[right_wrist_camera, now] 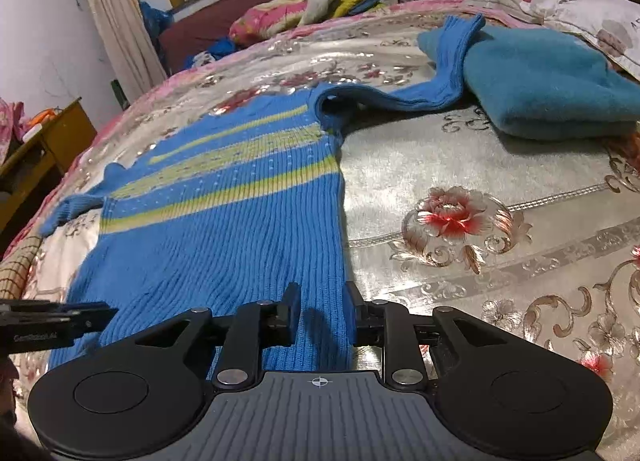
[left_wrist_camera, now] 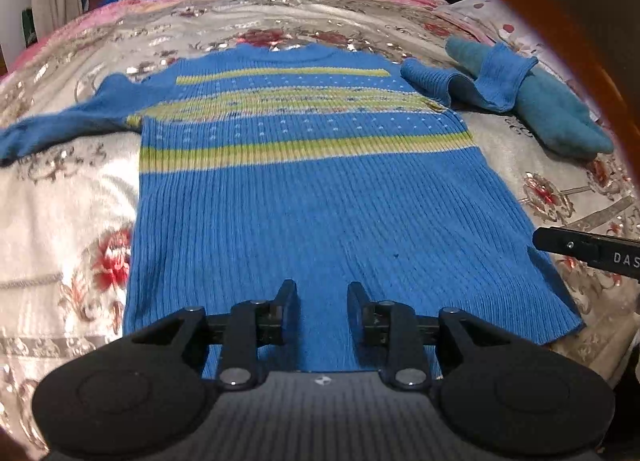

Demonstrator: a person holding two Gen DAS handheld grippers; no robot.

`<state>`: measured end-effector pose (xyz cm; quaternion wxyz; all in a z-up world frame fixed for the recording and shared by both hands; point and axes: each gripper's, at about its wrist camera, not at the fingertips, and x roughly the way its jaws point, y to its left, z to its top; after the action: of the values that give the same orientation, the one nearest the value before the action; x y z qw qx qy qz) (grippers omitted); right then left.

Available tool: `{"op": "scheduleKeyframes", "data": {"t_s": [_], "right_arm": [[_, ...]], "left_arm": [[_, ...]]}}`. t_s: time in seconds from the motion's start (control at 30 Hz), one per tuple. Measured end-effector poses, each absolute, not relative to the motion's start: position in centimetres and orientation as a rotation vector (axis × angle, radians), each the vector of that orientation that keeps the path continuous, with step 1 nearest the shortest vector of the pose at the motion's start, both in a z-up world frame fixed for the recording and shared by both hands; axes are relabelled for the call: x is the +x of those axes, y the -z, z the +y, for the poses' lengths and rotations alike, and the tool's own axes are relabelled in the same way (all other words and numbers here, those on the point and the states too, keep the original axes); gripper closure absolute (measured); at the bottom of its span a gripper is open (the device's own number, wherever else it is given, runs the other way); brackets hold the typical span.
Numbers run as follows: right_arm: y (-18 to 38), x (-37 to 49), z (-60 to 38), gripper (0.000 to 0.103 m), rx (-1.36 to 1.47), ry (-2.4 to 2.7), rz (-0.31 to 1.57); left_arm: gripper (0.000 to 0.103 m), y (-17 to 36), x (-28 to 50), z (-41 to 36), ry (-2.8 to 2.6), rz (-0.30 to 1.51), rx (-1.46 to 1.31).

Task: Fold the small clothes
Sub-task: 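Lay the hem flat with both grippers and open them, then move the right gripper to the sweater sleeve cuff beside the teal cloth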

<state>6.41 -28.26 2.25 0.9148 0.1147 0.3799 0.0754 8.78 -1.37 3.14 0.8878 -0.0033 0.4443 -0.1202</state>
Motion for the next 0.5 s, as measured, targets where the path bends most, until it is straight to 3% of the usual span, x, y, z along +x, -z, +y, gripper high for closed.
{"op": "scheduleKeyframes", "data": {"t_s": [0.23,0.5], "right_arm": [[-1.9,6.4,-27.9,0.069,0.207,-0.159,0.787],[-1.4,6.7,-28.0,0.066,0.214,-0.153,0.79]], "left_arm": [[0.052,-3.4,9.3,-3.8,0.231,0.907,0.072],[0.044,-2.9,9.5,-5.7,0.21,0.911,0.144]]}}
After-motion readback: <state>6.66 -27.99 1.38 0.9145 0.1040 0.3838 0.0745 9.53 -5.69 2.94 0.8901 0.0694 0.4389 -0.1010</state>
